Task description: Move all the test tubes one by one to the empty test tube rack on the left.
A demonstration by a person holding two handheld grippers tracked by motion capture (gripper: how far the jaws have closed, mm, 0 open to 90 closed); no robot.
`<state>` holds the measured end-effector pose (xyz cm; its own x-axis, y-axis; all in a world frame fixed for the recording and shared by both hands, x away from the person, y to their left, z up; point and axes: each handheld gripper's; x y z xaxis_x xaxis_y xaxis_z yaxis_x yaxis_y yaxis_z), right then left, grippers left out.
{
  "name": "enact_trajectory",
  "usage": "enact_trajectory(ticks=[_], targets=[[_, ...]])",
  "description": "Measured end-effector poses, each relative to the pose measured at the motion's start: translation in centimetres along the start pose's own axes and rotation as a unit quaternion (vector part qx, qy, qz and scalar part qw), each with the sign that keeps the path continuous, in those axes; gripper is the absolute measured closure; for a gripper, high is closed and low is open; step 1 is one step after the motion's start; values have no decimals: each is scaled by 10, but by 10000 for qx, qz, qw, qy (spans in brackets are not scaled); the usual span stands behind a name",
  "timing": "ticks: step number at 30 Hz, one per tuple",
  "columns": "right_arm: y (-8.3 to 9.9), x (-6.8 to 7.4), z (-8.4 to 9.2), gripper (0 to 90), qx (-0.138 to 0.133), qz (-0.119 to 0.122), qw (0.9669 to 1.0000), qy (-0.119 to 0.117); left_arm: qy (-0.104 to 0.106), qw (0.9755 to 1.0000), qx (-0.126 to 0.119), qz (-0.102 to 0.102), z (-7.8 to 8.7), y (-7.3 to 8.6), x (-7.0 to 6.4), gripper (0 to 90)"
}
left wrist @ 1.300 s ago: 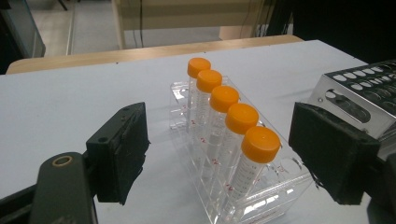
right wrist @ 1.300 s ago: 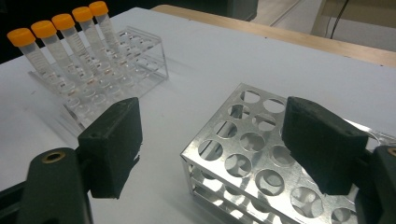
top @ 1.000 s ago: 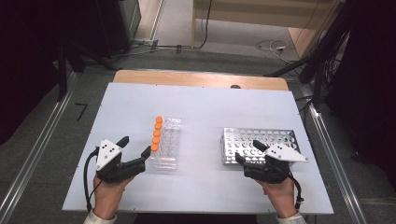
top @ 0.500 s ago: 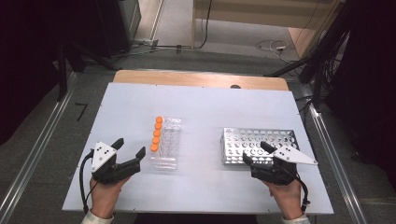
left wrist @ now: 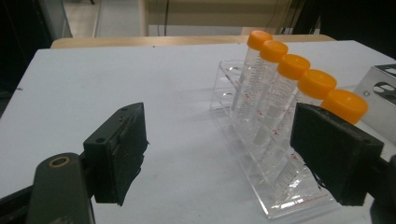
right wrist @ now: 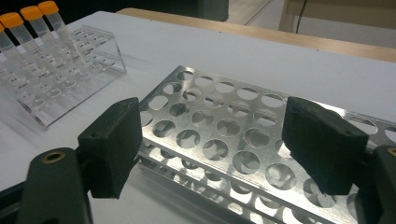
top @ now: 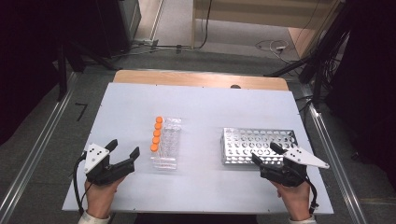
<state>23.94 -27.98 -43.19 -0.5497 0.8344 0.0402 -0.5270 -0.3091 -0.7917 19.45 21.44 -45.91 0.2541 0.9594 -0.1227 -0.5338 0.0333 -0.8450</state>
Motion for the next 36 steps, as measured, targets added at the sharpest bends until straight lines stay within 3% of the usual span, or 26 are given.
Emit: enact_trajectory(ticks=[9, 36], targets=[[6, -8, 5, 188, -6, -71, 9999, 78, -191, 9998, -7, 20, 3, 6, 7, 192], [26, -39, 28, 188, -44, -438, 9980, 463, -459, 9989, 27, 108, 12, 18, 23, 191]])
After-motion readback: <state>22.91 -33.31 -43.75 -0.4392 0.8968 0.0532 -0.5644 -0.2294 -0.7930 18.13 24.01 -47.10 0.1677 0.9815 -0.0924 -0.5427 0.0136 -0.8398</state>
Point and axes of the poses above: each handheld gripper's, and its own axes: z roughly backward along the jaws, y roughly out of its underside, x roughly to its left, and after that the axes turned 12 degrees about x, right-handed
